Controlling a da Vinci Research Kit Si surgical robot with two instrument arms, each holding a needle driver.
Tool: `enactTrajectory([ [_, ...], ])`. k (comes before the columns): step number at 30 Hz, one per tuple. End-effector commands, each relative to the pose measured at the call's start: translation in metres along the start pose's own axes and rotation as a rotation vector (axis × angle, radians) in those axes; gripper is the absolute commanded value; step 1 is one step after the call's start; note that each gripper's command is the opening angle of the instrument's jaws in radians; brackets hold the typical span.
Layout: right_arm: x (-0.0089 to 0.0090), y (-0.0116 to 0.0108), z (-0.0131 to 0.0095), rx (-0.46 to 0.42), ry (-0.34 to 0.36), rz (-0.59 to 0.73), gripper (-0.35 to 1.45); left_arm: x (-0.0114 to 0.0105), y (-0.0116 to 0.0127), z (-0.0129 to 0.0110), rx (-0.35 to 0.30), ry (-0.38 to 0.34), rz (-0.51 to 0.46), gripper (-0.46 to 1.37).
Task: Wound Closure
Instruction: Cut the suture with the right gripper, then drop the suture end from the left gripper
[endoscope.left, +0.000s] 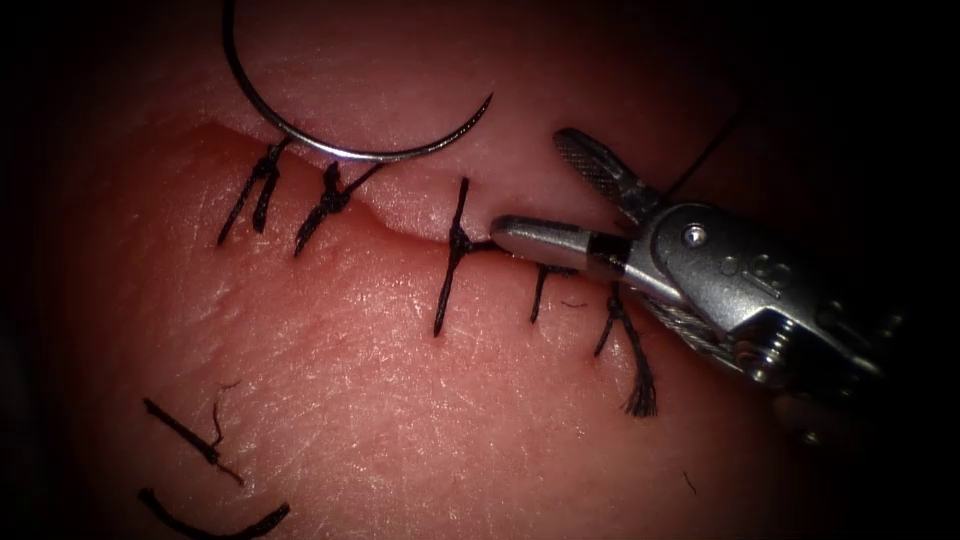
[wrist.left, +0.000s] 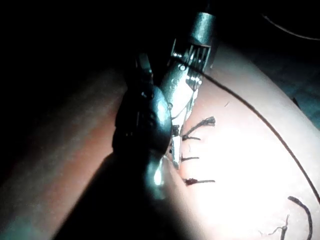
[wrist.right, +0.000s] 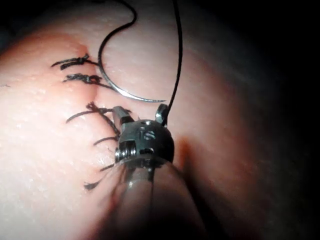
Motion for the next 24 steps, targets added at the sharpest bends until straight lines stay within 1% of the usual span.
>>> enactTrajectory([
  [1,0.0000,0.0004,-0.0005,0.001,0.005,-0.004,1.26,0.0001,0.0000,-0.0001,-0.005,0.000,0.000,-0.35],
  [6,0.0004,0.0026,-0.0032,-0.036,0.015,-0.005,1.26,0.0000,0.0000,0.0000,-0.005,0.000,0.006,-0.35],
  [11,0.0002,0.0045,-0.0059,-0.064,0.011,-0.018,1.26,-0.0002,0.0000,0.0002,-0.004,0.000,0.008,-0.35],
  [16,0.0000,0.0057,-0.0078,-0.096,0.006,-0.025,1.26,-0.0006,0.0001,0.0005,0.000,0.000,0.012,-0.35],
  [19,-0.0002,0.0063,-0.0086,-0.109,0.005,-0.026,1.25,-0.0008,0.0003,0.0006,0.001,-0.001,0.020,-0.35],
  [22,-0.0007,0.0073,-0.0096,-0.123,0.007,-0.040,1.24,-0.0011,0.0012,0.0008,0.002,0.002,0.008,-0.35],
  [24,-0.0013,0.0082,-0.0105,-0.134,0.008,-0.044,1.23,-0.0017,0.0028,0.0012,-0.006,0.014,-0.006,-0.35],
])
